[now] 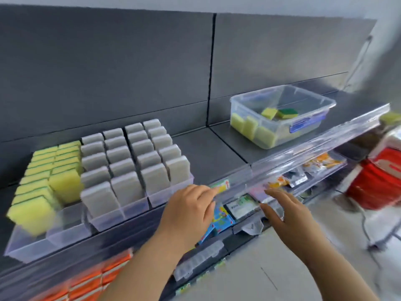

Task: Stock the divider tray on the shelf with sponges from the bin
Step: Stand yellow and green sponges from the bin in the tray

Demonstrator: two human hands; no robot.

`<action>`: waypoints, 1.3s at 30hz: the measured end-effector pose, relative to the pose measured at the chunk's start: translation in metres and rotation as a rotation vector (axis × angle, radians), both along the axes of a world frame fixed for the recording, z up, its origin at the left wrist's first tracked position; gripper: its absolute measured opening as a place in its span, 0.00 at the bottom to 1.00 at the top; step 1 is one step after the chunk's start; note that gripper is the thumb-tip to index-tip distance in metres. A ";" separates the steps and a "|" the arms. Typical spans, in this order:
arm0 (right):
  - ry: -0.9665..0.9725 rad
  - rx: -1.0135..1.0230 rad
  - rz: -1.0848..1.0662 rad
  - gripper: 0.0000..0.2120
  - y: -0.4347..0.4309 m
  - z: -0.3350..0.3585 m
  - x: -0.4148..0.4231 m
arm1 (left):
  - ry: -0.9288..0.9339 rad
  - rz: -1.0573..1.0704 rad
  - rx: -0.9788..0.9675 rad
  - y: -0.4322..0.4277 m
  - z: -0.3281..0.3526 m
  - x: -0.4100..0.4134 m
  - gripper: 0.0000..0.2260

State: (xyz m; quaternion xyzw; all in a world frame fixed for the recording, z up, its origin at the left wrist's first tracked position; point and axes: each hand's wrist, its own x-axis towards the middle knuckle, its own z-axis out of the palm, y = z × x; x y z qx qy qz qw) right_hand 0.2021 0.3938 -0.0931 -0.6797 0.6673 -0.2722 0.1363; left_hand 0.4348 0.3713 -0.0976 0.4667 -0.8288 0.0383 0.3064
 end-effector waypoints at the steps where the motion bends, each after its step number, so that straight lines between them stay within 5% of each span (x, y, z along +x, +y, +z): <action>1: 0.001 0.043 -0.043 0.18 0.005 -0.004 -0.025 | -0.017 -0.007 0.036 0.001 -0.009 -0.020 0.14; 13: 0.021 0.208 -0.160 0.18 -0.016 -0.019 -0.173 | -0.113 -0.091 0.167 -0.055 -0.022 -0.172 0.17; 21: 0.068 0.072 -0.167 0.19 -0.148 0.019 -0.255 | 0.072 -0.020 -0.001 -0.194 0.011 -0.226 0.15; 27: 0.095 -0.080 -0.141 0.24 -0.257 0.071 -0.311 | 0.028 0.026 0.008 -0.309 0.048 -0.271 0.18; 39: 0.131 -0.055 0.295 0.19 -0.470 0.065 -0.357 | -0.034 0.358 0.212 -0.393 0.034 -0.313 0.18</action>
